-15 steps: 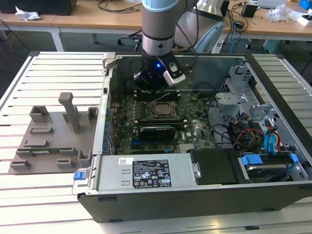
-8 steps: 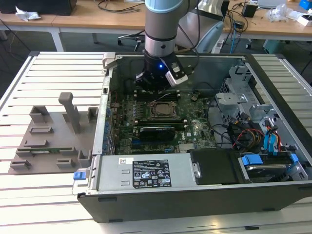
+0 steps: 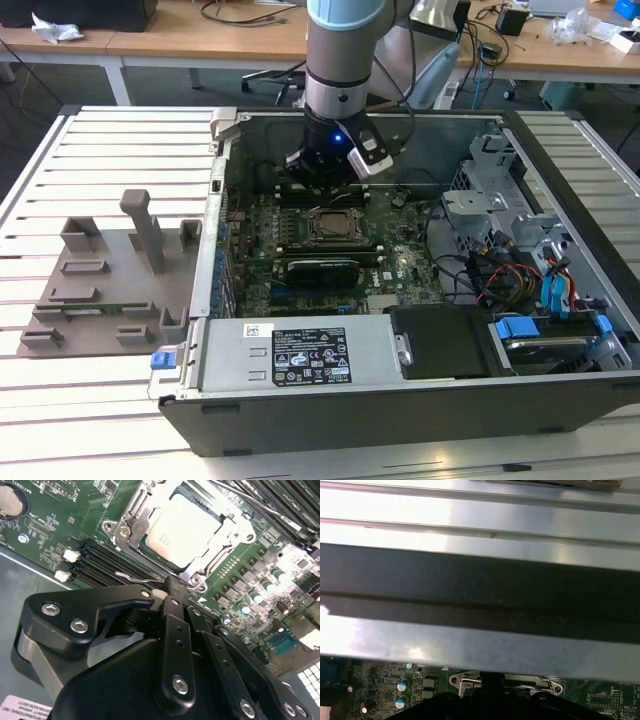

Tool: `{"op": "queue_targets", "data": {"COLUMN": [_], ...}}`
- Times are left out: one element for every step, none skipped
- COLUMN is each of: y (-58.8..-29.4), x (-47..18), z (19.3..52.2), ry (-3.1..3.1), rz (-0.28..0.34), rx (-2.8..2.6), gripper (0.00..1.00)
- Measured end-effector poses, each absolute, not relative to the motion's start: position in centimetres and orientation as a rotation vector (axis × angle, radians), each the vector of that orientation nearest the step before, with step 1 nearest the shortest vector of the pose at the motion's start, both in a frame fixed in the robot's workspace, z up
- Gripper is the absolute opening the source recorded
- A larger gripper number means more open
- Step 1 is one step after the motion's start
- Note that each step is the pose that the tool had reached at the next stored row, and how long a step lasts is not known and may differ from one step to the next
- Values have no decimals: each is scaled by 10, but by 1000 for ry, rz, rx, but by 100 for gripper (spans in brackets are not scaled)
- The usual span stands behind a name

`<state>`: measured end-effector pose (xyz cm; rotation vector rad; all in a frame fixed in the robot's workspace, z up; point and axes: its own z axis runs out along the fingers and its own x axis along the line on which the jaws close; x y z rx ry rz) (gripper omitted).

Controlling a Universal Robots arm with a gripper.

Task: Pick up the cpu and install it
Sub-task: 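Install the first cpu locking lever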

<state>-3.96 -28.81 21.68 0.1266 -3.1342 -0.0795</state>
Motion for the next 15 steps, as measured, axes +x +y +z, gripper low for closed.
{"op": "queue_targets", "data": {"y": [-288,-288,-288,-288,-288,-288,-288,-288,-288,-288,-287,-287,-287,-287,-287], "x": [-39,-38,-36,-35,-33,-32,-32,-31,-30,-29,-27,-25,-23,-23,-22], "z": [216,216,215,214,214,213,212,211,210,209,208,206,206,205,205], "ry": [-3134,-3134,-3134,-3133,-3133,-3133,-3132,-3132,-3132,-3132,-3131,-3131,-3131,-3131,-3130], "rz": [-79,-78,-77,-76,-74,-73,-73,-72,-71,-69,-67,-63,-61,-60,-57], "rx": [127,127,127,127,127,127,126,126,126,126,126,126,126,126,126], "gripper": [11,11,11,11,11,11,11,11,11,11,11,11,11,11,11]}}
